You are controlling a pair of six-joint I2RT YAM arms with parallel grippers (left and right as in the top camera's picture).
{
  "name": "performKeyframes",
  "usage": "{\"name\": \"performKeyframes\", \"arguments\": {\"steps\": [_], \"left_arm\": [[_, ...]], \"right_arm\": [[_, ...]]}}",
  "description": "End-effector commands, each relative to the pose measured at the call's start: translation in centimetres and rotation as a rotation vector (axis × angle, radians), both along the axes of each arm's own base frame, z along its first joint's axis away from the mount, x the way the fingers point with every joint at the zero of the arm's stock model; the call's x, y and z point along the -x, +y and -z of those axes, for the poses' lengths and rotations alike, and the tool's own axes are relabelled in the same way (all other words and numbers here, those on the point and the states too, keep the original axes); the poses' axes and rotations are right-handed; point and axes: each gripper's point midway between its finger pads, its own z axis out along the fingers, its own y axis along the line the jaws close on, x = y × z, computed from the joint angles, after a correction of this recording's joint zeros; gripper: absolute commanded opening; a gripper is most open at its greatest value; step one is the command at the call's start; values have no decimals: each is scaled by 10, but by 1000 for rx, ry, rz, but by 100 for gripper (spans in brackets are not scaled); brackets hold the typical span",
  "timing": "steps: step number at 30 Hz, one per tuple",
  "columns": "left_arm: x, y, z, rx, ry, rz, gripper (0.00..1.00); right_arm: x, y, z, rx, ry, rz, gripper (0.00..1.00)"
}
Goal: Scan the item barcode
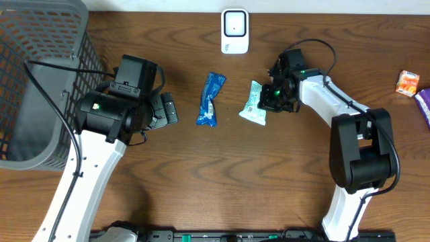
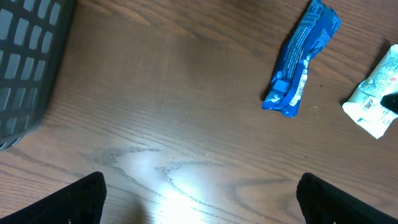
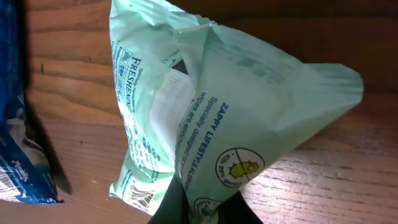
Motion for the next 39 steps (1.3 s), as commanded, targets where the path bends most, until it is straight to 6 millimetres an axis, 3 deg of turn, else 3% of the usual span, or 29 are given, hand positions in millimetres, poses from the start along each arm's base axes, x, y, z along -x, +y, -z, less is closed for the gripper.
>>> {"name": "performKeyframes", "arguments": {"steps": [1,4,9,13,15,18,25,28,29,36,39], "left_arm": [[-1,3,2,-11,7,-17,98],[-1,3,2,-11,7,-17,98],[-1,3,2,-11,7,-17,98],[-1,3,2,-11,7,-17,98],[-1,3,2,-10,6,-17,98],[-1,3,2,-11,7,-17,98],[-1,3,2,-11,7,-17,98],[-1,3,2,-11,7,-17,98],[-1,3,2,-10,6,-17,98],[0,3,2,-10,7,-17,98],[-1,3,2,-11,7,-17,98]], "right_arm": [[-4,-20,3,109,9,44,1],[-16,-42,-20,259,-34,76,1],[-34,-87,-68,666,-151,136,1],[-40,-106,-98,989,-280,172,1],[-42,-106,-105,1091,-323,169,1],[-41,-92,-97,1147,-339,122,1],[-31,-54,-54,1181,-308,-24,4],[-23,-35,-44,1202,-302,-122,14],[-19,-20,-43,1201,-319,-165,22],[4,38,-36,1131,-376,-280,49],[7,46,-36,1110,-389,-255,59]]}}
